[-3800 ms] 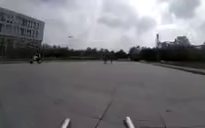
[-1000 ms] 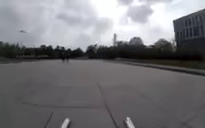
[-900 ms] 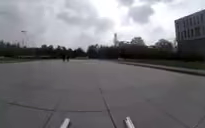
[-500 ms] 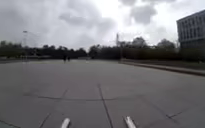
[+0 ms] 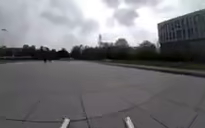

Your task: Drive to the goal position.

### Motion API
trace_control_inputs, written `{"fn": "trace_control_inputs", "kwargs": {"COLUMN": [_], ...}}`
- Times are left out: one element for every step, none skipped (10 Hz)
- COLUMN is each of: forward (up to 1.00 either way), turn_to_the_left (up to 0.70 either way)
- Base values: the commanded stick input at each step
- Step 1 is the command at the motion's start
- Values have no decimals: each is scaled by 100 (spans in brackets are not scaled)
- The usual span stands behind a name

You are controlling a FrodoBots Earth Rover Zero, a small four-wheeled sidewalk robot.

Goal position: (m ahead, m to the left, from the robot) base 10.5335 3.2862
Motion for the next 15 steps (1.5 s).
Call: {"fn": "trace_control_inputs", "kwargs": {"forward": [100, 100, 100, 100, 100, 100, 100, 100, 100, 100, 100, 100, 100, 100, 100], "turn_to_the_left": [-21, -2, 0, 0, 0, -23, -40, 0, 0, 26, 39, 40, 40, 40, 18]}}
